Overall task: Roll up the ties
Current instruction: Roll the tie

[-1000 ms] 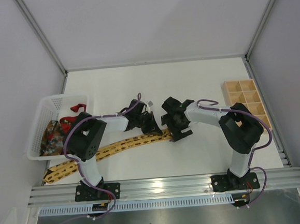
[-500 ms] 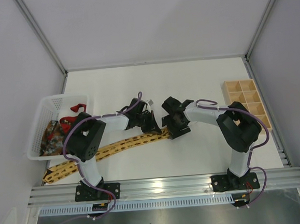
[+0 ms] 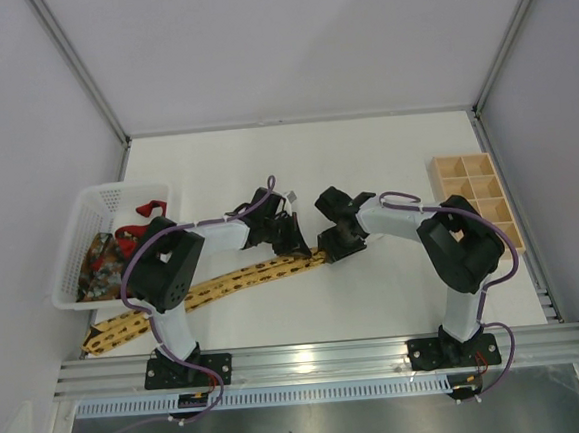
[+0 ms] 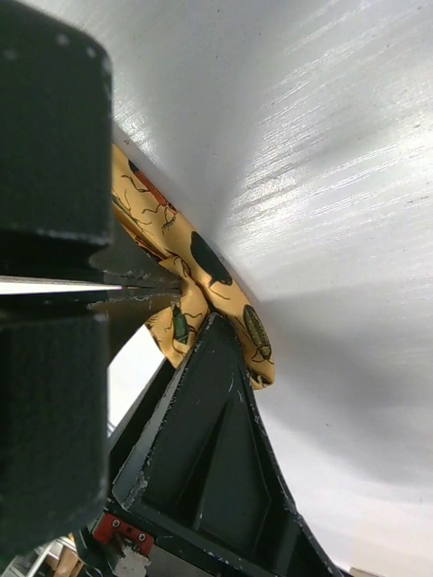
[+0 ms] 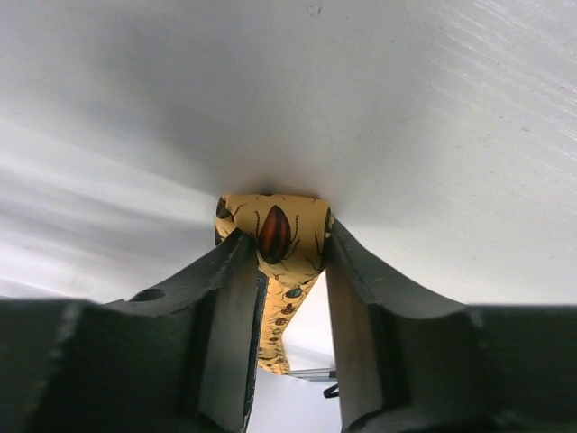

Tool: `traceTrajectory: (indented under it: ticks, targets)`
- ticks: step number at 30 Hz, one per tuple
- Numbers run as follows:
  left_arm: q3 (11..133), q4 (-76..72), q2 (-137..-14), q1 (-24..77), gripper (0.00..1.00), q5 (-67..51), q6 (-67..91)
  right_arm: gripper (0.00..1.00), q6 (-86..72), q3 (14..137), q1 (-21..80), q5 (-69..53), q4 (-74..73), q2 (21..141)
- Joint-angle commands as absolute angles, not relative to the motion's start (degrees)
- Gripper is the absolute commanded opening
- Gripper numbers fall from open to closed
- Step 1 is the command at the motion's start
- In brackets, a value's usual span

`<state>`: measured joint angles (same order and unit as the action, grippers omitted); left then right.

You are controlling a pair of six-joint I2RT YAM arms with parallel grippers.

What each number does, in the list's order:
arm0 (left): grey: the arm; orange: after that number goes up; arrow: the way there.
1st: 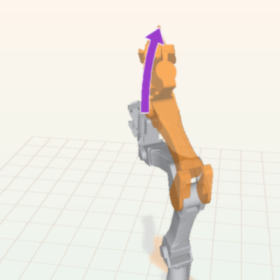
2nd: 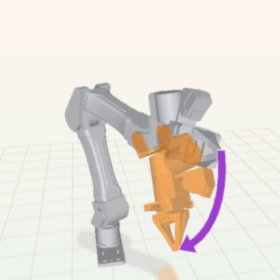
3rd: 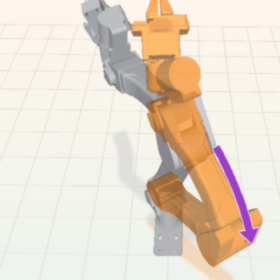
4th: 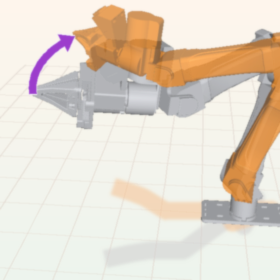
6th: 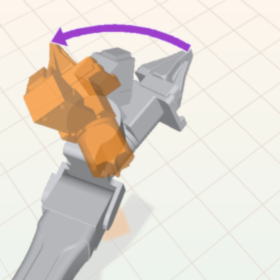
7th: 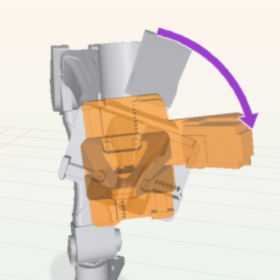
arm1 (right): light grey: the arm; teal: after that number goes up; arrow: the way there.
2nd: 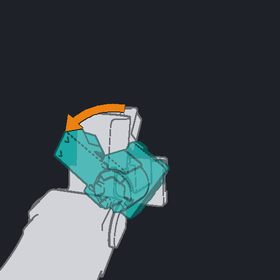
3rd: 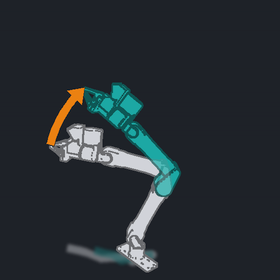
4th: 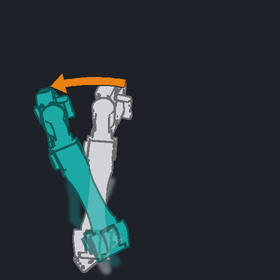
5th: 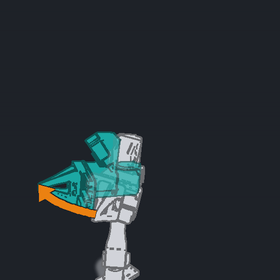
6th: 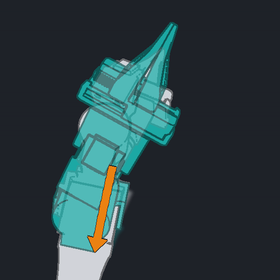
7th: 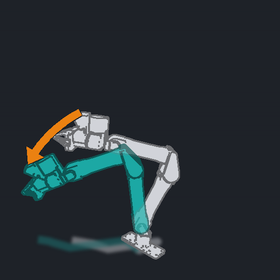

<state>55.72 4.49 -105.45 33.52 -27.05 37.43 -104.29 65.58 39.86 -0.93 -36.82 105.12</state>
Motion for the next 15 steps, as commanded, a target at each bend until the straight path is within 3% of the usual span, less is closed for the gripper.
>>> traceTrajectory:
  ticks: [1,2,8,15]
  targets:
    - [57.7,5.2,-105.7,33.8,0.01,-24.5,35.5,0.41,-103.6,65.1,40.0,-0.7,-39.4,104.5]
    - [57.7,5.2,-105.6,33.8,0.0,-24.4,35.6,0.56,-103.4,65.1,40.0,-0.4,-39.5,104.3]
    - [58.6,5.8,-105.3,33.9,0.0,-24.0,35.2,0.97,-102.0,66.3,40.2,1.5,-41.5,103.2]
    - [59.8,6.2,-105.6,34.0,0.0,-24.3,34.4,1.0,-100.1,70.5,38.8,2.8,-43.8,107.0]
